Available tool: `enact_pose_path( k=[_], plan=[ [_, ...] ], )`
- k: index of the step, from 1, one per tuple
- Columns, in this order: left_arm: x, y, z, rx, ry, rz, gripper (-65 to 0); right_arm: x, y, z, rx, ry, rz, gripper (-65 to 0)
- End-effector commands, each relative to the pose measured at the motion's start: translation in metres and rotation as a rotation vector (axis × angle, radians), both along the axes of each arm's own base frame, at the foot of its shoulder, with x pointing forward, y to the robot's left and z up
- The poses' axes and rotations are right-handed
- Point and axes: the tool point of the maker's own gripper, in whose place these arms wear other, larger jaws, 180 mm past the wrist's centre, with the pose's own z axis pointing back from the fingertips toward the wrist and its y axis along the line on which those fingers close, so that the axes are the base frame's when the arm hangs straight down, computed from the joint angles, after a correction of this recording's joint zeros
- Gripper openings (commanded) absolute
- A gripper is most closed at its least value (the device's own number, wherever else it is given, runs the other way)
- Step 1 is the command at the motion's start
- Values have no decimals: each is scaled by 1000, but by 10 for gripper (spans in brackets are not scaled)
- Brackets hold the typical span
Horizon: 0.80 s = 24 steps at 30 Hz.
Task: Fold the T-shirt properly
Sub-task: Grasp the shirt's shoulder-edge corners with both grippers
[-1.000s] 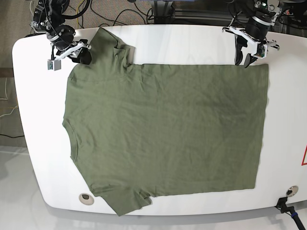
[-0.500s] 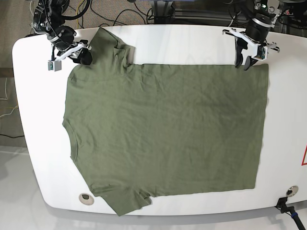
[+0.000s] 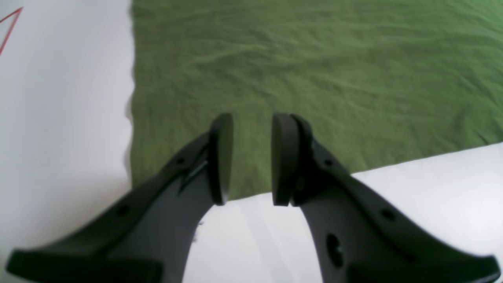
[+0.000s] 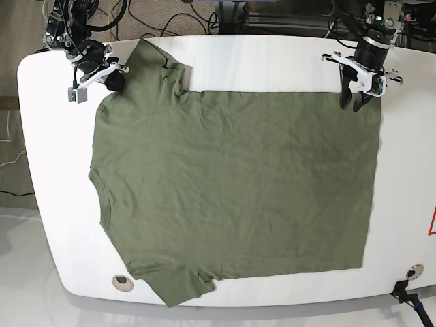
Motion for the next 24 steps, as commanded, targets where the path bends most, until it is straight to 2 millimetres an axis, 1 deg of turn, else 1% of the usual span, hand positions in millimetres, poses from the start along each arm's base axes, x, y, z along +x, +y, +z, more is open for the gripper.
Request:
enact_pose_path(
  k=[1,4,6,7,8,12,15,17,20,22,24],
  plan=[
    [9,12,16,1,-53,24,-489,2,-6,6,-18,-15,5,-650],
    [14,28,20,0,-58,66,-487,1,-7,6,-15,-12,3,-650],
    [18,39,17,-11,-43,97,-484,3,-7,7,-16,-14,7,-650],
    [17,36,21,-17,-61,102,-490,-10,-6,-4,-24,51,8,-650],
    [18,41,19,-24,-42,124,-490,-10,-5,-4,-20,51,8,-650],
    [22,80,20,-64,15,254,-470,-9,-6,-2,-18,44,3,-650],
    [24,100,23,-101,33,314,-451,-8,-8,-1,-20,37,0,-650],
    [23,111,21,-130,51,337,-443,-7,-7,-1,-18,36,0,-650],
    [19,124,12,-206,81,348,-455,-8,-7,-1,-18,35,1,-650],
    [15,136,13,-278,80,364,-470,-8,-8,-1,-22,36,-1,-650],
    [8,154,19,-357,73,412,-476,-8,-8,-1,-20,34,-5,-650]
  ],
)
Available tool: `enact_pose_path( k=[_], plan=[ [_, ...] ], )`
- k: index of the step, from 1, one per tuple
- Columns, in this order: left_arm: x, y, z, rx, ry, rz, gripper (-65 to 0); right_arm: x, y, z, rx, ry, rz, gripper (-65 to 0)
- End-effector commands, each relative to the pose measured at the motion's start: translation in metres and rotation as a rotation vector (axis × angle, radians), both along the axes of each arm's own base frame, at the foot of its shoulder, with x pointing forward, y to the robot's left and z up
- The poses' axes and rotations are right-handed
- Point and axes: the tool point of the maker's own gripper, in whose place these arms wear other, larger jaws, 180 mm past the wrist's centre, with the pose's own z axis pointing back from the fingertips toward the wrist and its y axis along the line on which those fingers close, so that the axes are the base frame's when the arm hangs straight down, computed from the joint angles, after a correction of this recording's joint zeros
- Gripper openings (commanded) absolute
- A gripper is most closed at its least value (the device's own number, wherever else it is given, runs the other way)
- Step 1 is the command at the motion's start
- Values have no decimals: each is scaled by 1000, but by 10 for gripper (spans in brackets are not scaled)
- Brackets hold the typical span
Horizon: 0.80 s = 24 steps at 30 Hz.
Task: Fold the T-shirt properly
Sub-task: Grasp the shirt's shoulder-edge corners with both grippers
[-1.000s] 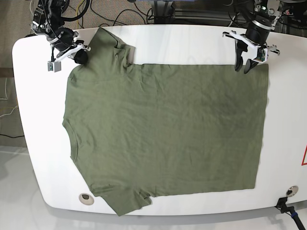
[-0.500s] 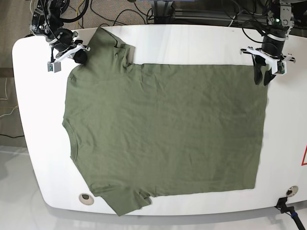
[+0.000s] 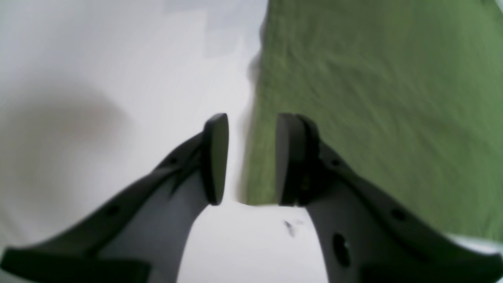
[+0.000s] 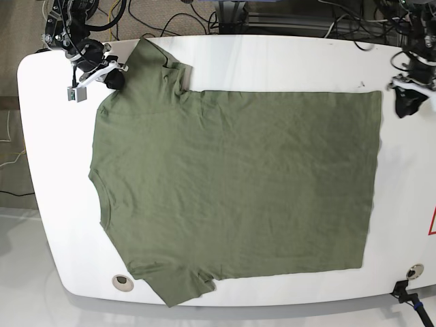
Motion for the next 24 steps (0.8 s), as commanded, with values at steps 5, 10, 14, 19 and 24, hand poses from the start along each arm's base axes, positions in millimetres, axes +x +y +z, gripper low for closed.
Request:
enact_pose_path(
  k=[5,10,14,19,24],
  plan=[
    [-30,70,38,-165,-90,185,-469,-3,-7,1,-17,9,-6,-650],
    [-60,97,15,-271,-28,281,-452,-4,-6,1,-20,11,-3,-650],
    [-65,91,-1,-301,14,281,-452,-13,-6,-2,-26,41,0,-650],
    [-57,66,-25,-346,96,221,-456,-17,-4,-2,-24,44,4,-650],
    [-47,32,-47,-402,170,140,-458,-20,-4,-1,-24,46,6,-650]
  ],
)
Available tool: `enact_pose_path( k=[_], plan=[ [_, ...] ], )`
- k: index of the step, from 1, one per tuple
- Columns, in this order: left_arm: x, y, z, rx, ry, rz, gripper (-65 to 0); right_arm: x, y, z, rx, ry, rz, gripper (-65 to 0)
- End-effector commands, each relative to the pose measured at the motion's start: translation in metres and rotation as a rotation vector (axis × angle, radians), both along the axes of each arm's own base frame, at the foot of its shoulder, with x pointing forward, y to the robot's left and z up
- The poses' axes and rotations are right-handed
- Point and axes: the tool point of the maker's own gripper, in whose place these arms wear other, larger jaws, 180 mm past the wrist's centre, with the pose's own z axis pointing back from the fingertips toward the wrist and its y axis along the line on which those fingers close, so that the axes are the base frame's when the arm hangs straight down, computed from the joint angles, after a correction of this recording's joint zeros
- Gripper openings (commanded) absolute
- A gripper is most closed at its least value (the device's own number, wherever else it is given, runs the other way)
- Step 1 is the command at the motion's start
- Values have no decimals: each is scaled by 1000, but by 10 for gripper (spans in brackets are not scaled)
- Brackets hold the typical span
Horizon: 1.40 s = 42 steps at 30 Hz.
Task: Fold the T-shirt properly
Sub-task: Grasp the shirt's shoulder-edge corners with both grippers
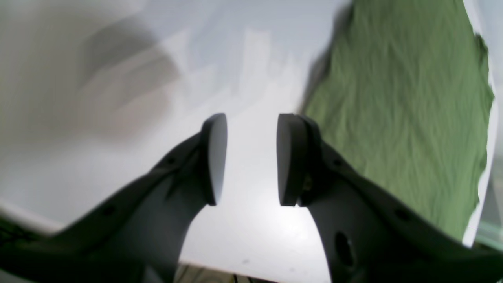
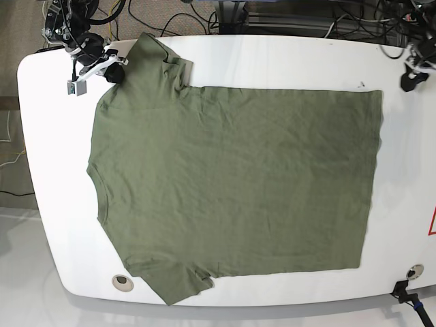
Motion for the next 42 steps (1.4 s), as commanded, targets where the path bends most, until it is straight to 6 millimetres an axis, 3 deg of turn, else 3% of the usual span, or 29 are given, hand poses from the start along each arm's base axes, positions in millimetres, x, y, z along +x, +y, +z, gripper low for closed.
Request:
enact_pose_path(
  k=[1,7,15,20,27,42],
  plan=[
    [8,2,8,17,-24,-22,-459,-6,-4,-1,-24,29,11,-650],
    [16,-26,-8,-28,6,-94,-468,-6,-4,-1,-25,26,12,-650],
    [15,-42,-16,-67,10,-101,-479,-6,-5,0,-26,27,10,-650],
    [19,-45,-13,-60,-5,-108,-484,-1,-6,4,-23,2,1,-650],
    [18,-49,-27,13,65,-151,-479,-3,-5,3,-19,5,2,-650],
    [20,-52,-26,-3,59,-149,-502,3,-5,9,-21,-19,5,-650]
  ],
)
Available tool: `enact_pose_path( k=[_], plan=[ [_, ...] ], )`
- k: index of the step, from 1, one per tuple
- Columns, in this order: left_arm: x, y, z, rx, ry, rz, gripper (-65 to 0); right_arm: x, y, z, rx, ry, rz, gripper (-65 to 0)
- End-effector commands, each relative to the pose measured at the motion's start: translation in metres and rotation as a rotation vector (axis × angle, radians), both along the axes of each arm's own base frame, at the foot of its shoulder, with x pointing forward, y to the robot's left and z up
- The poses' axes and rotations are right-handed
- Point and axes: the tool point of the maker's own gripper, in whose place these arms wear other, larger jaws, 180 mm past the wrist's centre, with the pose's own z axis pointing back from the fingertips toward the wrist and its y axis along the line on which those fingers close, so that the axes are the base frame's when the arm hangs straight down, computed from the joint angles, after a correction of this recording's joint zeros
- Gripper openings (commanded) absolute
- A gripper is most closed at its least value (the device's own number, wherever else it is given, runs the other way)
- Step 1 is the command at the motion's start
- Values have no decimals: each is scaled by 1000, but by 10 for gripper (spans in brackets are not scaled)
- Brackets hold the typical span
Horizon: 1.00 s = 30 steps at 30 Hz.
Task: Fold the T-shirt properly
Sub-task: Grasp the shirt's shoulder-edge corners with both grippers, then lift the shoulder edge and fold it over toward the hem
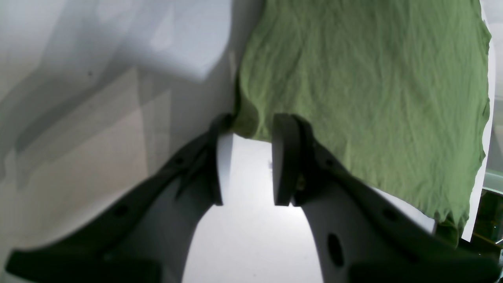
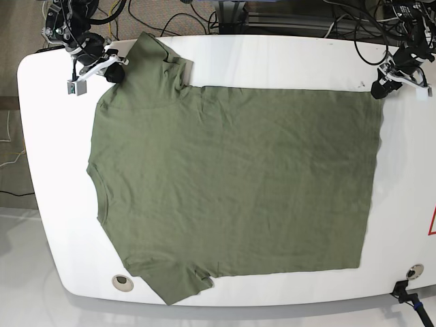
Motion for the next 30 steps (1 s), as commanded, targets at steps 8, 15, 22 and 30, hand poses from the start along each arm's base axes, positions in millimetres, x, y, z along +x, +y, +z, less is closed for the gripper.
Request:
enact_pose_path(
  k=[8,15,22,30],
  plan=[
    [3,6,6,23,-15,-13,-506,-5,-4,0,-24,26,18,-650],
    [8,11,9,44,-40,-1,-650,-4,-3,-1,-30,29,26,-650],
    [11,19,17,68,-76,10,-650,-3,5,-2,-19,23,49,-650],
    [15,19,31,168,-84,-46,-650,-6,9,14,-40,-11,80,-650]
  ],
)
